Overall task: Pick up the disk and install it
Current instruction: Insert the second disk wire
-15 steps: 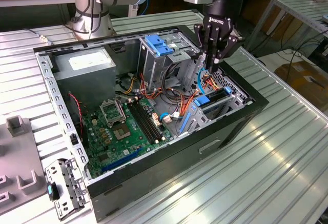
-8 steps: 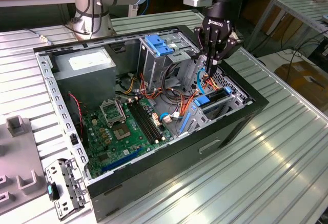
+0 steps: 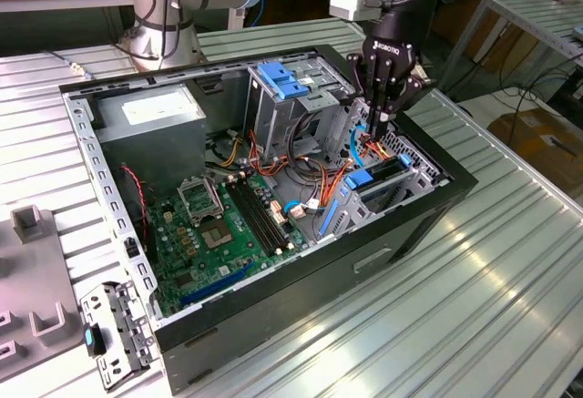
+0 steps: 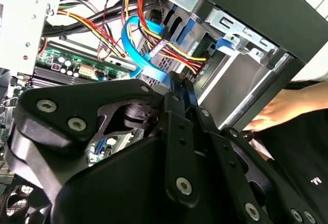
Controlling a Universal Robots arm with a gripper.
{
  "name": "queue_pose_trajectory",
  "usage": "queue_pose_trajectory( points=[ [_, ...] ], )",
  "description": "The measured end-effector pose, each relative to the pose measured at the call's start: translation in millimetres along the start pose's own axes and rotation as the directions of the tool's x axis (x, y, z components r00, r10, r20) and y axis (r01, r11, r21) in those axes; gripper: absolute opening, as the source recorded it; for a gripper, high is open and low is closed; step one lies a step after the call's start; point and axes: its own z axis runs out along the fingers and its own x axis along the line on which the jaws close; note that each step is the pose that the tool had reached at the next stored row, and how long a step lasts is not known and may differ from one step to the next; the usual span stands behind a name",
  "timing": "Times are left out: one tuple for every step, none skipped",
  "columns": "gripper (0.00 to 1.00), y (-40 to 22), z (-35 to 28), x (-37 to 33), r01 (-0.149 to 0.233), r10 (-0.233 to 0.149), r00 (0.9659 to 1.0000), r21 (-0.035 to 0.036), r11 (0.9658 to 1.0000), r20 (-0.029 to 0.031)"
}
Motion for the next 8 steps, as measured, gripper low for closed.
queue_pose_trajectory(
  points=[
    [0.16, 0.2, 1.0, 2.2, 0.001, -0.001, 1.0000, 0.0014, 1.0000, 0.0007],
    [0.16, 0.4, 1.9, 3.9, 0.002, -0.002, 1.0000, 0.0028, 1.0000, 0.0013],
    [0.16, 0.6, 3.0, 6.4, 0.004, -0.004, 1.0000, 0.0046, 1.0000, 0.0019],
    [0.16, 0.9, 3.9, 8.3, 0.005, -0.005, 1.0000, 0.0059, 1.0000, 0.0026],
    [0.16, 1.5, 5.1, 11.3, 0.006, -0.006, 1.0000, 0.0082, 0.9999, 0.0041],
    [0.16, 2.1, 5.9, 13.2, 0.008, -0.008, 1.0000, 0.0119, 0.9999, 0.0049],
    [0.16, 2.5, 6.1, 14.0, 0.008, -0.008, 1.0000, 0.0139, 0.9999, 0.0054],
    [0.16, 4.4, 6.7, 15.2, 0.008, -0.009, 0.9999, 0.0194, 0.9998, 0.0075]
  ],
)
